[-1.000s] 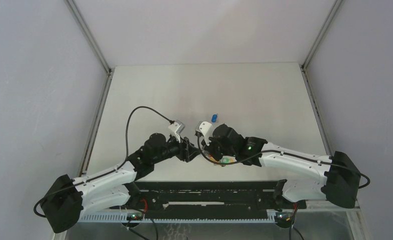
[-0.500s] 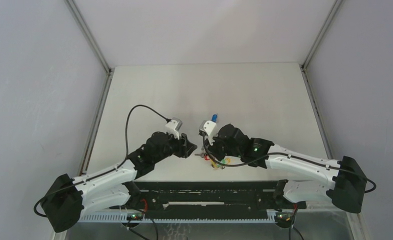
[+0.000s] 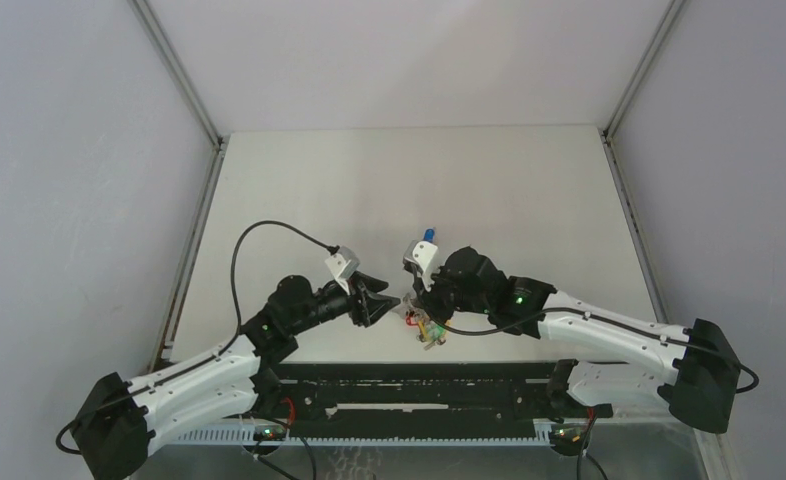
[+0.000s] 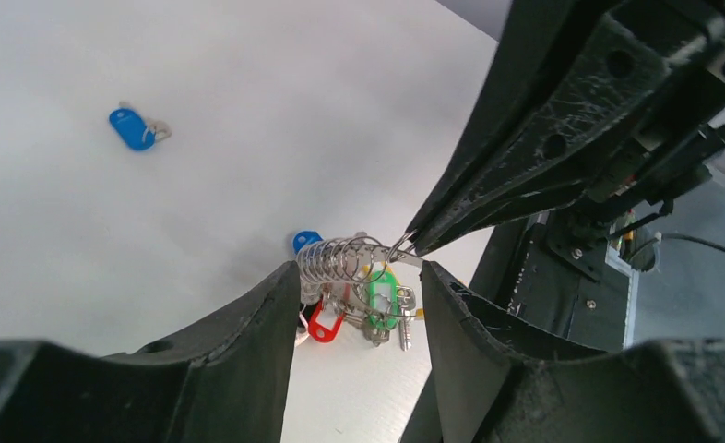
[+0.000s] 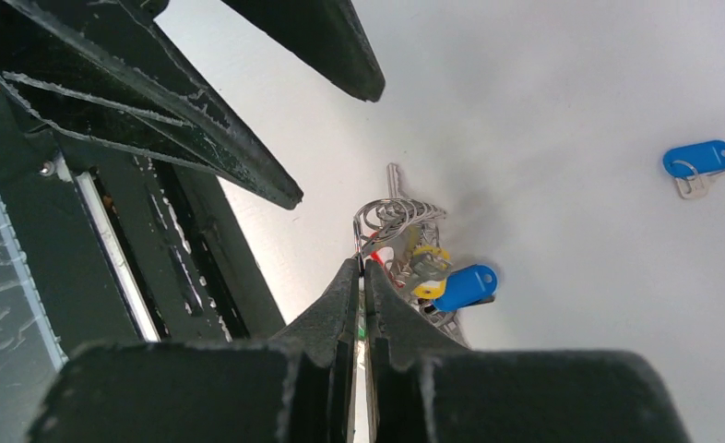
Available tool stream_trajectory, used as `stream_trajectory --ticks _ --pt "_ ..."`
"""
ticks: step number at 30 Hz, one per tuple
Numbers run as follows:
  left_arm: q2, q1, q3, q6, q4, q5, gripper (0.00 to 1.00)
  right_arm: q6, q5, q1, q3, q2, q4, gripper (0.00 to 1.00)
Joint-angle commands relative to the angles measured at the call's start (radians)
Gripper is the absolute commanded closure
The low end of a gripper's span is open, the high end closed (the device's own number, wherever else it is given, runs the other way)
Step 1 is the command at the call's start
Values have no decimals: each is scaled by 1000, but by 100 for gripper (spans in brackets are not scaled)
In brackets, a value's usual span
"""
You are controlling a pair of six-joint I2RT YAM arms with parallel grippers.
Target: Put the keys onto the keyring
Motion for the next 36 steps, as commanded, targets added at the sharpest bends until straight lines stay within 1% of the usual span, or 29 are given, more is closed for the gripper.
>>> stream_trajectory --ticks 1,3,4,6,8,9,10,12,18,27,36 --pt "7 4 -17 146 117 105 44 -18 -38 -3 4 -42 67 100" --pt "19 4 -14 201 124 146 42 -23 -42 -4 4 -44 65 100" --pt "30 4 -11 252 126 185 42 -25 -47 -3 4 -44 65 100" --pt "51 4 -8 311 126 228 44 -30 -51 -3 4 -42 67 100" --pt "74 4 -3 348 131 248 49 -34 -56 -3 4 -39 68 100" --pt "85 4 2 365 132 262 52 -36 -58 -3 4 -36 68 100" --pt "96 4 11 385 131 280 58 -38 -61 -3 4 -34 69 100" --pt "114 5 22 408 127 297 61 -43 -65 -4 4 -30 70 100" --pt "137 22 49 490 97 324 59 -53 -78 -5 0 -26 76 100" --pt "176 66 101 499 94 484 59 -62 -100 -13 -7 -28 86 100" --pt "224 81 149 480 93 544 63 -67 -116 -19 -8 -20 90 100"
